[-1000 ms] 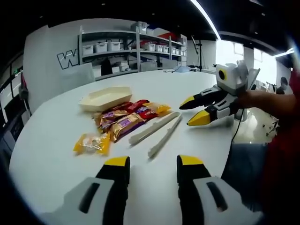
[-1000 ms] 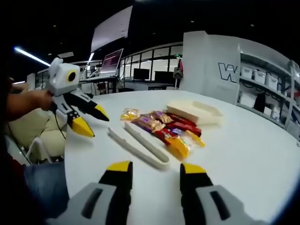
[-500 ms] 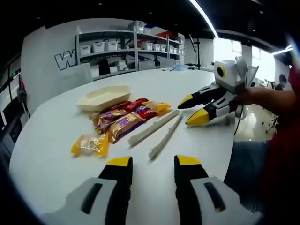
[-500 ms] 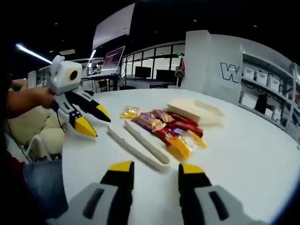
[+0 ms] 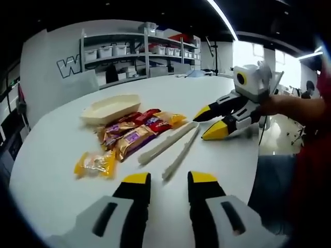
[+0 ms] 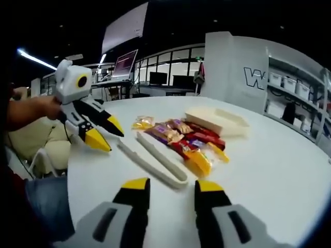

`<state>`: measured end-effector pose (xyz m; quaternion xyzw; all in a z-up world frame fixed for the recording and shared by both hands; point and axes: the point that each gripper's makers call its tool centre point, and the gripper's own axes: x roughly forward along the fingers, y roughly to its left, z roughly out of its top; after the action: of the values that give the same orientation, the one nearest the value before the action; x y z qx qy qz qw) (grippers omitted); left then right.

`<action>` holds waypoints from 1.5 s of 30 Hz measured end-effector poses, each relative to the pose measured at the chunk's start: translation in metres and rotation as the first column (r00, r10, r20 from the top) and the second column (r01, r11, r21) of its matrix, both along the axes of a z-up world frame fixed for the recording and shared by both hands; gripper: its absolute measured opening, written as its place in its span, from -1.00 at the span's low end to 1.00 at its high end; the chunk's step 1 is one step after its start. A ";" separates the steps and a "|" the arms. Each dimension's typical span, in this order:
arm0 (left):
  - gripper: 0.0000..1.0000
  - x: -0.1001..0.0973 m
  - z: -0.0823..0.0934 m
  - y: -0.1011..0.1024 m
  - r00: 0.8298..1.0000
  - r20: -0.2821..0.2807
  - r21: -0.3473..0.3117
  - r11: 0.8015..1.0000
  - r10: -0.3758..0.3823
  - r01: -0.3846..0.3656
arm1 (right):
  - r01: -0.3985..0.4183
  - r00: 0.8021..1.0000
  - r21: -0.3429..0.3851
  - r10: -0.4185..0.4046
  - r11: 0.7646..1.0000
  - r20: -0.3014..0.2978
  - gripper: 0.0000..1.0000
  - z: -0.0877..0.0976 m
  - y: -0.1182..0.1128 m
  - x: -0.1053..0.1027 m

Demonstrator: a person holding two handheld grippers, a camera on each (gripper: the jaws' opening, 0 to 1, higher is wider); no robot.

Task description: Place the target food into the container with the food tongs after gripping and lifting it, then release it inside without dropping or visibly crushing the food.

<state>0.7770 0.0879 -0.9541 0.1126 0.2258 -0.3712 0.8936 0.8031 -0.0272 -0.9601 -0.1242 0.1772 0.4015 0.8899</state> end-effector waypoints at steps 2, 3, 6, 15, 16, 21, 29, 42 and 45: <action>-0.49 0.000 -0.001 -0.001 1.000 0.001 0.004 1.000 -0.007 0.007 | 0.001 1.000 0.000 -0.001 1.000 -0.001 -0.42 0.000 0.000 0.000; -0.51 0.000 -0.001 -0.002 1.000 0.000 0.005 1.000 -0.008 0.008 | 0.001 1.000 -0.001 -0.001 1.000 -0.004 -0.42 -0.001 0.000 0.000; -0.53 0.001 -0.002 -0.003 1.000 -0.006 0.006 1.000 -0.013 0.013 | -0.002 1.000 0.002 0.002 1.000 -0.002 -0.43 -0.001 0.000 0.000; -0.61 0.003 -0.003 -0.007 0.999 -0.008 0.028 0.999 -0.035 0.035 | -0.006 1.000 0.004 0.006 1.000 -0.007 -0.47 -0.001 0.001 0.001; -0.63 0.004 -0.004 -0.007 0.999 -0.013 0.038 0.999 -0.039 0.040 | -0.008 1.000 0.005 0.008 1.000 -0.009 -0.47 -0.001 0.002 0.001; -0.66 0.003 -0.006 -0.010 0.998 -0.016 0.043 0.998 -0.055 0.056 | -0.011 1.000 0.010 0.011 1.000 -0.013 -0.50 -0.001 0.002 0.002; -0.75 0.006 -0.006 -0.009 0.998 -0.024 0.049 0.997 -0.061 0.062 | -0.019 1.000 0.009 0.020 1.000 -0.018 -0.56 -0.001 0.004 0.002; -0.83 0.009 -0.006 -0.011 0.993 -0.004 0.099 0.988 -0.118 0.118 | -0.003 1.000 0.016 0.003 1.000 -0.028 -0.64 -0.001 0.002 0.004; -0.84 0.010 -0.006 -0.013 0.992 0.006 0.114 0.985 -0.128 0.126 | 0.006 0.999 0.033 -0.005 0.999 -0.043 -0.65 0.000 0.002 0.004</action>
<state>0.7870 0.0747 -0.9597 0.1798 0.2331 -0.4133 0.8617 0.8072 -0.0251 -0.9600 -0.1006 0.1899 0.4044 0.8890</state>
